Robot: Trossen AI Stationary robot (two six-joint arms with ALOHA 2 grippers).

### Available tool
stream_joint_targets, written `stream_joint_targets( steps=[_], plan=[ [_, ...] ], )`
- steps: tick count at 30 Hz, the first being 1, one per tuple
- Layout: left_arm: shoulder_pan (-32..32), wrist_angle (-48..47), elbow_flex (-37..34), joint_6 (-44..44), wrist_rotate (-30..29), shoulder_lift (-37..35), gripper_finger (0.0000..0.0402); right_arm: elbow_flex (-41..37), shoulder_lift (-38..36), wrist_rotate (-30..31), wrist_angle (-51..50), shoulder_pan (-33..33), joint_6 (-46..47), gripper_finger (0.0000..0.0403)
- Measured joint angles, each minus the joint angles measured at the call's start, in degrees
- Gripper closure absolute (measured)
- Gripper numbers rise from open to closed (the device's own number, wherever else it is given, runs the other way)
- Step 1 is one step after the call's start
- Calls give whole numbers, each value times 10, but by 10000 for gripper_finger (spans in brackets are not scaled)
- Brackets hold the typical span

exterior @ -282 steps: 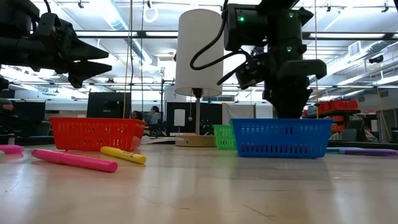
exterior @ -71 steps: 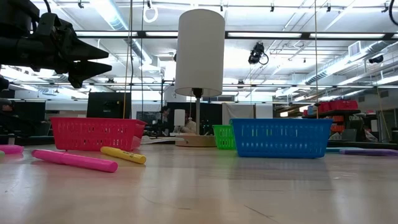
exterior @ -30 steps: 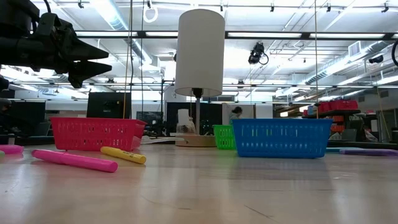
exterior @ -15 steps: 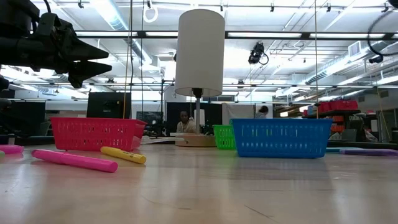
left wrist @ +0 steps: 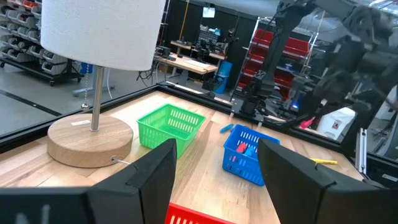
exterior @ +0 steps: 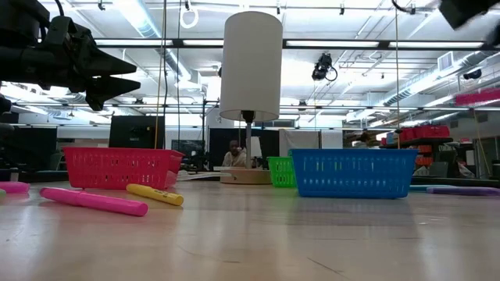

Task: Pick & Place Markers
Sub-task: Put the right large pink pen into the green bin

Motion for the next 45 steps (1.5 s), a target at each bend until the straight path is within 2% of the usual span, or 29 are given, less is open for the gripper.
stream_joint_targets(
  steps=[8, 13, 24, 32, 45],
  plan=[
    [0, 0, 0, 0, 0, 0, 170, 78, 0, 0, -70, -43, -140, 387],
    [0, 0, 0, 0, 0, 0, 170, 89, -1, 0, -103, -66, -229, 388],
    [0, 0, 0, 0, 0, 0, 170, 90, -1, 2, -111, -110, -301, 388],
    [0, 0, 0, 0, 0, 0, 170, 90, 1, 36, -107, -201, -362, 389],
    [0, 0, 0, 0, 0, 0, 170, 91, 67, 82, -72, -341, -516, 389]
  ],
)
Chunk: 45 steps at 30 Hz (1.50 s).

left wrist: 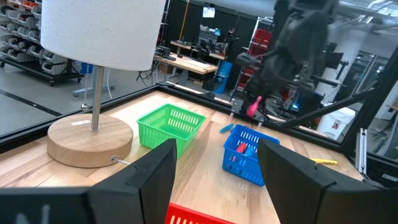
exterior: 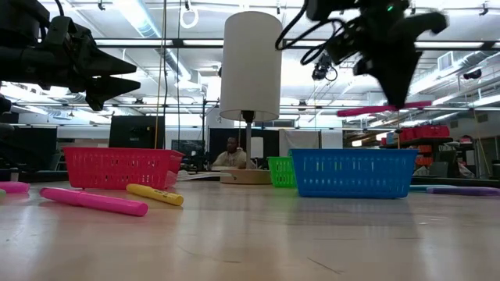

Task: Pick & Place Markers
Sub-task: Put the right large pink pen into the green bin

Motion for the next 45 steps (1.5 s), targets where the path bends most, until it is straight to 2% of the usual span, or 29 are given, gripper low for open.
stream_joint_targets(
  steps=[3, 10, 19, 30, 45],
  plan=[
    [0, 0, 0, 0, 0, 0, 170, 0, 8, 2, 23, -38, -36, 389],
    [0, 0, 0, 0, 0, 0, 170, 4, 28, 59, 59, -126, -149, 389],
    [0, 0, 0, 0, 0, 0, 170, 79, 98, 105, 70, -197, -244, 389],
    [0, 0, 0, 0, 0, 0, 170, 174, 187, 127, 74, -233, -287, 389],
    [0, 0, 0, 0, 0, 0, 170, 156, 188, 130, 124, -226, -298, 389]
  ],
)
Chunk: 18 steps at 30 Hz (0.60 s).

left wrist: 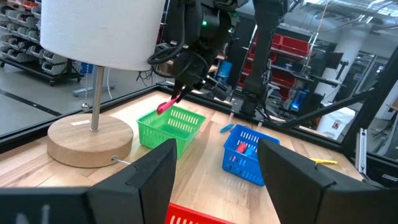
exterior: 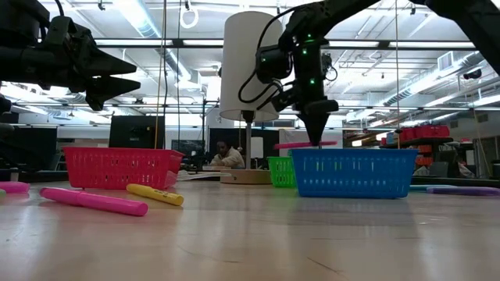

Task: Pick & Place Markers
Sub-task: Put the right large pink pen into the green bin

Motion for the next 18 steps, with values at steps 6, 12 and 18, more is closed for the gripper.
stream_joint_targets(
  steps=[6, 12, 18],
  plan=[
    [0, 0, 0, 0, 0, 0, 170, -20, 0, 0, 38, 9, -2, 389],
    [0, 0, 0, 0, 0, 0, 170, -56, 0, 9, 57, 19, -6, 389],
    [0, 0, 0, 0, 0, 0, 170, -75, 0, 58, 77, 25, -11, 387]
  ],
)
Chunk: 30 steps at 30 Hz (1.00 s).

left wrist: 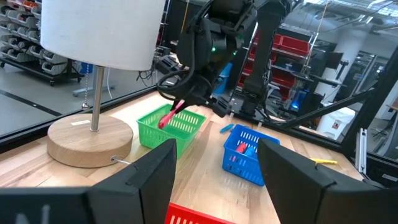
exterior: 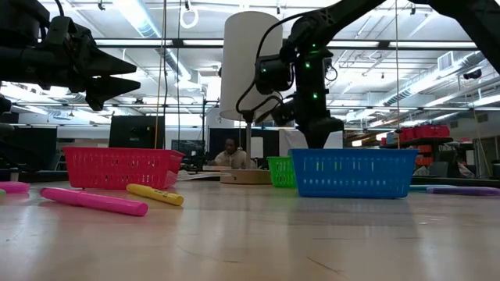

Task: Pick & Place Markers
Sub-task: Put the right large pink pen into the green bin, then put the bottom large yellow pen into the green bin

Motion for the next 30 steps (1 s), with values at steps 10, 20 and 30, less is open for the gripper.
stream_joint_targets(
  steps=[10, 20, 30],
  plan=[
    [0, 0, 0, 0, 0, 0, 170, 0, 0, 17, 2, 0, 29, 325],
    [0, 0, 0, 0, 0, 0, 170, 0, 0, 17, 1, 1, 31, 270],
    [0, 0, 0, 0, 0, 0, 170, 0, -1, 17, 1, 1, 39, 254]
  ],
)
